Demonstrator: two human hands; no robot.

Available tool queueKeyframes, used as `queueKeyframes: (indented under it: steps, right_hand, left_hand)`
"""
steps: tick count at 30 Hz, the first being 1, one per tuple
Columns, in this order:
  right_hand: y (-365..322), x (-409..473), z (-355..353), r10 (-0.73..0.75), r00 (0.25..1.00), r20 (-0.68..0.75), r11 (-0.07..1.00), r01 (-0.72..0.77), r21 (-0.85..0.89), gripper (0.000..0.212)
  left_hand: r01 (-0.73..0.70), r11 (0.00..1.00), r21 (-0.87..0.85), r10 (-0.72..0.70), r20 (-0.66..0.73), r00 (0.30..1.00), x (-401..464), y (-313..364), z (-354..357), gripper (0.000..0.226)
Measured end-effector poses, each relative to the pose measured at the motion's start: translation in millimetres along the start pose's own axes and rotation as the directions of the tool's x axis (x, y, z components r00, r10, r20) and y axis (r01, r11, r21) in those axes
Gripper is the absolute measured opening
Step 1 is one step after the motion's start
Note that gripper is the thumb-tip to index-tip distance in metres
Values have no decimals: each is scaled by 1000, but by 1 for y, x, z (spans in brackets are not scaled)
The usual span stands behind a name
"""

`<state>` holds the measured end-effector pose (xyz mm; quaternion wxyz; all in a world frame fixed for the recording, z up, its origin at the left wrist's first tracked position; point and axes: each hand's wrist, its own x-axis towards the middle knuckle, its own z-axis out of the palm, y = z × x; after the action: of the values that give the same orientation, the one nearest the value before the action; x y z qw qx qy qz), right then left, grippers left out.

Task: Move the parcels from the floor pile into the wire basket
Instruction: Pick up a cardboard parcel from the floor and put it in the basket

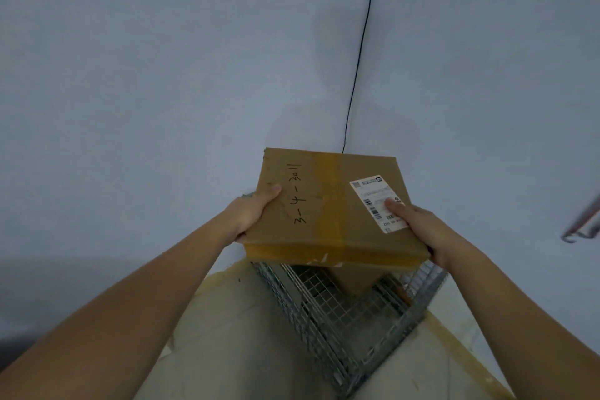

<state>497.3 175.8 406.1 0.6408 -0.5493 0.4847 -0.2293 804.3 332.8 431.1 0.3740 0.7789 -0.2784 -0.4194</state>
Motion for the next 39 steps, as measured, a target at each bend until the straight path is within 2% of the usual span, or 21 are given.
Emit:
queueKeyframes:
  steps: [6, 12, 20, 25, 28, 30, 32, 33, 35, 37, 38, 39]
  right_hand:
    - [-30, 97, 14, 18, 1000, -12, 999, -18, -50, 53]
    - [-57, 164, 20, 39, 997, -67, 997, -43, -57, 54]
    - [-48, 222, 34, 123, 955, -268, 992, -113, 52, 58]
    - [-21, 234, 56, 170, 883, -438, 982, -117, 146, 66]
    - [-1, 231, 71, 179, 826, -535, 980, -100, 175, 70]
    - [20, 226, 78, 218, 785, -580, 973, -129, 192, 72]
    - [45, 225, 83, 279, 723, -632, 959, -172, 227, 89]
    - [59, 226, 83, 316, 694, -647, 947, -191, 258, 95]
    - [89, 232, 85, 390, 655, -647, 917, -210, 340, 93]
    - [123, 245, 86, 462, 633, -622, 882, -254, 396, 90]
    - [140, 255, 85, 482, 630, -609, 872, -276, 404, 89]
    - [160, 266, 85, 507, 621, -598, 858, -300, 416, 88]
  left_hand:
    - [27, 1000, -1, -27, 29, 999, 109, 22, -18, 80]
    - [48, 998, -47, -43, 110, 993, 194, 52, -25, 77]
    - [-67, 998, 13, 58, 355, 933, 320, 85, -18, 51]
    - [-96, 987, 131, 1, 585, 811, 402, 91, -6, 80]
    - [-131, 966, 224, -53, 665, 745, 443, 89, 16, 93]
    - [-176, 940, 291, -82, 696, 713, 466, 82, 36, 113]
    - [-247, 895, 371, -120, 734, 669, 486, 69, 58, 122]
    - [-292, 865, 407, -134, 750, 647, 490, 68, 68, 118]
    - [-346, 816, 464, -181, 772, 609, 493, 60, 88, 99]
    - [-402, 760, 510, -227, 788, 572, 504, 42, 108, 63]
    - [-432, 731, 528, -243, 793, 558, 518, 25, 120, 54]
    - [-425, 720, 548, -264, 783, 564, 533, 6, 131, 54]
